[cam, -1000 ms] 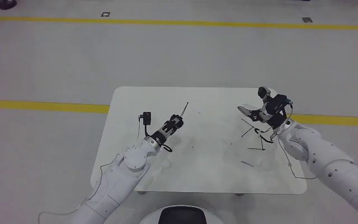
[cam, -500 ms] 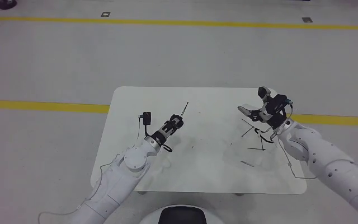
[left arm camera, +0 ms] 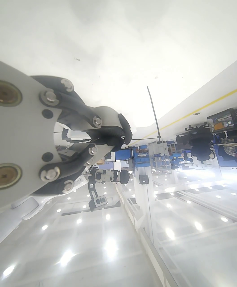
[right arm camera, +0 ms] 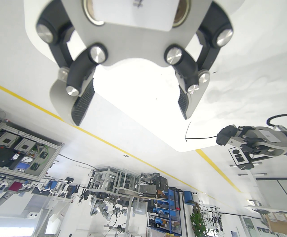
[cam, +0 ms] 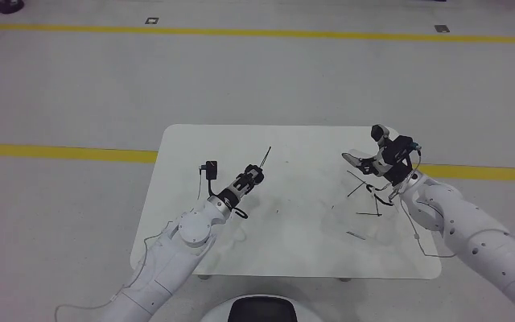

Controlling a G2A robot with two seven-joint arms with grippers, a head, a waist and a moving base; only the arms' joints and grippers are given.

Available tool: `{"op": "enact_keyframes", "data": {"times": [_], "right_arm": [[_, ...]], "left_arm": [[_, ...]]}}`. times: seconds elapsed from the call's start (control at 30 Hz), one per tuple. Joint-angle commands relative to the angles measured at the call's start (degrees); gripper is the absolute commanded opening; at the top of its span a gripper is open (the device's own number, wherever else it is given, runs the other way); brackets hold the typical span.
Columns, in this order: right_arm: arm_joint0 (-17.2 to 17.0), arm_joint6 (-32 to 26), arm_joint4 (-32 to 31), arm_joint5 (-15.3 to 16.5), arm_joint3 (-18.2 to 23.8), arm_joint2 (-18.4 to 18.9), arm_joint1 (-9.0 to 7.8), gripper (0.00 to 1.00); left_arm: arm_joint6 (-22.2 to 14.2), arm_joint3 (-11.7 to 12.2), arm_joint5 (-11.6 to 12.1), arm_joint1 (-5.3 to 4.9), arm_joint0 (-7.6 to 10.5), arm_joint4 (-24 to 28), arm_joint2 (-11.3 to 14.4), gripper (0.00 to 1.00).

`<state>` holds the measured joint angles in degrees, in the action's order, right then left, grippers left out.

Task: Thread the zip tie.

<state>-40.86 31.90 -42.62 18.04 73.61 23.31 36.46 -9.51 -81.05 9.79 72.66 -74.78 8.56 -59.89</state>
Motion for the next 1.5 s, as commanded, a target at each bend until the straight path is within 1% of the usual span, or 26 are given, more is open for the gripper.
{"op": "enact_keyframes", "data": {"times": [0.0, 0.1, 0.2, 0.23, 0.33, 0.47, 0.53, 0.6, 0.67, 1.43, 1.47], "right_arm": [[0.0, 0.0, 0.0, 0.0, 0.0, 0.0, 0.0, 1.0], [0.0, 0.0, 0.0, 0.0, 0.0, 0.0, 0.0, 1.0], [0.0, 0.0, 0.0, 0.0, 0.0, 0.0, 0.0, 1.0], [0.0, 0.0, 0.0, 0.0, 0.0, 0.0, 0.0, 1.0], [0.0, 0.0, 0.0, 0.0, 0.0, 0.0, 0.0, 1.0], [0.0, 0.0, 0.0, 0.0, 0.0, 0.0, 0.0, 1.0], [0.0, 0.0, 0.0, 0.0, 0.0, 0.0, 0.0, 1.0], [0.0, 0.0, 0.0, 0.0, 0.0, 0.0, 0.0, 1.0], [0.0, 0.0, 0.0, 0.0, 0.0, 0.0, 0.0, 1.0], [0.0, 0.0, 0.0, 0.0, 0.0, 0.0, 0.0, 1.0], [0.0, 0.0, 0.0, 0.0, 0.0, 0.0, 0.0, 1.0]], "left_arm": [[0.1, 0.0, -0.1, 0.0, -0.01, 0.0, 0.0, 0.0], [1.2, 1.0, -1.5, 0.13, 0.71, -0.9, 0.2, 0.0], [2.5, 3.0, -3.0, 0.52, 2.03, -1.4, 1.1, 0.0], [3.5, 4.0, -3.5, 0.71, 2.57, -1.7, 1.5, 0.0], [5.8, 5.7, -4.5, 1.22, 3.39, -1.8, 2.6, 0.0], [9.0, 8.1, -5.2, 1.98, 4.32, -1.5, 3.9, 0.0], [9.9, 8.5, -5.1, 2.25, 4.47, -1.5, 4.4, 0.0], [11.6, 8.5, -5.0, 2.5, 4.39, -2.2, 5.0, 0.0], [12.8, 8.0, -5.5, 2.67, 4.2, -3.1, 5.5, 0.0], [12.9, 8.0, -5.5, 2.67, 4.11, -3.1, 5.5, 0.0], [13.5, 7.4, -6.1, 2.75, 3.86, -3.5, 5.8, 0.0]]}}
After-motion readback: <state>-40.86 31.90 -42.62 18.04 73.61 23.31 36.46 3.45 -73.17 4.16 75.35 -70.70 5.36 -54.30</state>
